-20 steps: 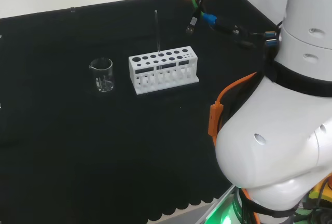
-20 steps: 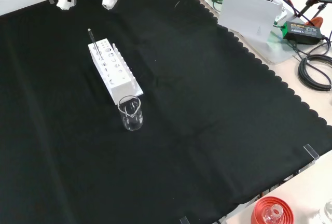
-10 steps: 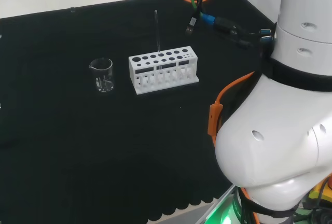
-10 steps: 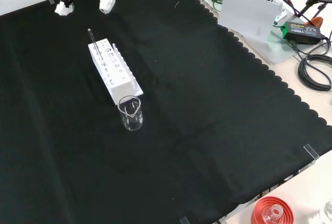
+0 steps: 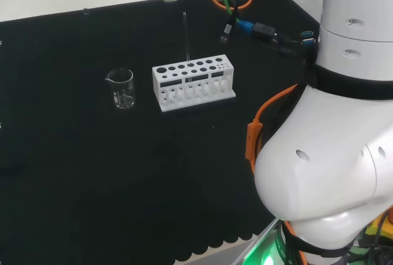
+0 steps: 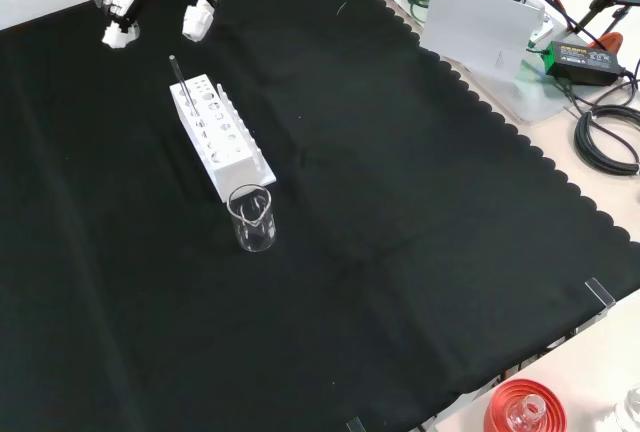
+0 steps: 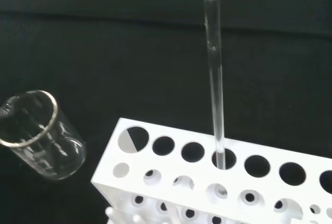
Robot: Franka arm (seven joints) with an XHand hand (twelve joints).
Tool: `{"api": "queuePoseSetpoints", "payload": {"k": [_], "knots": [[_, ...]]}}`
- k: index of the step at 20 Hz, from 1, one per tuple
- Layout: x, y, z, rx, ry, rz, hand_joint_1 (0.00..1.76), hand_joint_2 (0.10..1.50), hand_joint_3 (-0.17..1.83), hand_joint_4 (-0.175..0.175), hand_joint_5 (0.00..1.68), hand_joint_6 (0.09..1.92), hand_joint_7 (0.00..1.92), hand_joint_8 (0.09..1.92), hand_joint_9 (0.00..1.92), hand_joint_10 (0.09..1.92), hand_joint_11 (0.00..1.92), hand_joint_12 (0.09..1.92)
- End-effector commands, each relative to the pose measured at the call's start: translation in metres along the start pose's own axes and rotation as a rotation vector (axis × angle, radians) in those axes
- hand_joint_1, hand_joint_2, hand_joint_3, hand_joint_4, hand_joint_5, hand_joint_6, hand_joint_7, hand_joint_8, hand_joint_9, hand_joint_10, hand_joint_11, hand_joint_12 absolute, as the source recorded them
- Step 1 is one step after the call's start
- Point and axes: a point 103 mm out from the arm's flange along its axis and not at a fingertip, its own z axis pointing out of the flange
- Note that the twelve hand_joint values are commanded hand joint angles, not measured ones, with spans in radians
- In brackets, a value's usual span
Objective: Take the glass rod from the white test tube rack.
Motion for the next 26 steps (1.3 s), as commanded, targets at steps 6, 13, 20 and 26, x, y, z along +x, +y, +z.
{"api": "queuePoseSetpoints", "payload": {"k": [6,13,20,26], "knots": [[-0.014,-0.003,0.028,0.062,-0.017,-0.004,0.36,0.92,0.34,-0.072,0.31,0.11,0.35,0.89,0.56,0.86,0.47,1.38],[-0.023,-0.003,0.036,0.072,-0.014,-0.001,0.36,0.92,0.34,-0.079,0.33,0.13,0.38,0.89,0.59,0.86,0.49,1.37],[-0.023,0.002,0.048,0.105,-0.024,-0.013,0.36,0.92,0.34,-0.083,0.34,0.17,0.42,0.88,0.63,0.83,0.50,1.36],[-0.023,0.006,0.060,0.135,-0.025,-0.020,0.37,0.92,0.35,-0.083,0.29,0.35,0.46,0.87,0.66,0.81,0.52,1.35]]}}
